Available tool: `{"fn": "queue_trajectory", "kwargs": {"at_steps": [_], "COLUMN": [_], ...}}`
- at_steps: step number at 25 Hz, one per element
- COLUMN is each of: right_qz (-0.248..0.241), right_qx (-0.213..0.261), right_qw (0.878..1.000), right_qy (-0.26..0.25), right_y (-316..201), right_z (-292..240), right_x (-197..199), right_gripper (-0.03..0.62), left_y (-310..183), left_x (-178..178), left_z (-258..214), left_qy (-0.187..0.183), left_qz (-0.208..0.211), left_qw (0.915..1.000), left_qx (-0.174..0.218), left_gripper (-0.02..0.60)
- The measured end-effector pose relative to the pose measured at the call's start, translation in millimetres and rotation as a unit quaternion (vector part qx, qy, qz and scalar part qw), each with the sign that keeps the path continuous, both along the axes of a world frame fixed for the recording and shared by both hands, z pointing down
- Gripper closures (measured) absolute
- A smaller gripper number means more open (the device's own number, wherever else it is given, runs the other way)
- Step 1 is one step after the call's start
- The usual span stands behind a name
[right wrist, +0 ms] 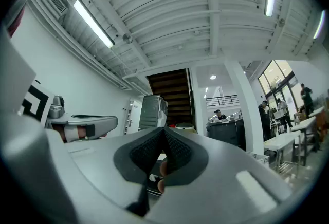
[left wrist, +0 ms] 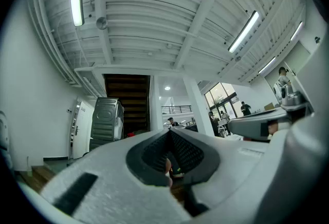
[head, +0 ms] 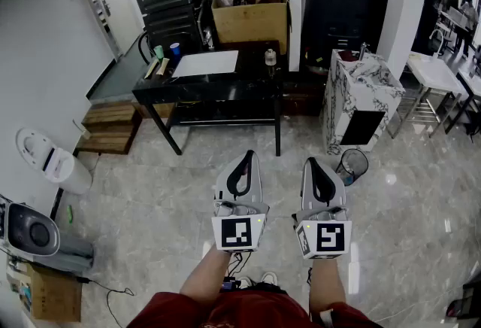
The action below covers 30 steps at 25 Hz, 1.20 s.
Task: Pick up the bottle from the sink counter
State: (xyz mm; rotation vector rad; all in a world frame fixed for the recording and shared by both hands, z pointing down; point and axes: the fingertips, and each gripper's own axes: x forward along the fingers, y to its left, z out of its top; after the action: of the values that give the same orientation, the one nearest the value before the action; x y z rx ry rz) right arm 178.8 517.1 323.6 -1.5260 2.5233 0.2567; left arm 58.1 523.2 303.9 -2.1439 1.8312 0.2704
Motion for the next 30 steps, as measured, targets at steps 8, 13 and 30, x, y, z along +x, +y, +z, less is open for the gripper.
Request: {"fn": "queue_trajectory", "kwargs": {"at_steps": [8,13,30], "right_qz": [-0.011,-0.009,-0.001], "right_qx": [0.001,0.001,-0.001], "right_qw": [1.000,1.000,1.000], "right_qy": [0.016,0.019,0.021], "right_y": [12,18,23], "right_z": [-4,-3,-1], "right_x": [-53,-78,-151], "right_gripper": [0.594,0.593,0.593], "left_y": [12,20,27], "left_x": [-49,-69,-143], "left_z": [-6,-9,-2], "left_qy": [0.015,0.014,0.034], "left_qz": [-0.001,0.003,0.013], "left_qw": [0.9999,0.9999,0.9993], "left_qx": [0.003,0.008,0.007], "left_gripper": [0.580,0.580,0.580]}}
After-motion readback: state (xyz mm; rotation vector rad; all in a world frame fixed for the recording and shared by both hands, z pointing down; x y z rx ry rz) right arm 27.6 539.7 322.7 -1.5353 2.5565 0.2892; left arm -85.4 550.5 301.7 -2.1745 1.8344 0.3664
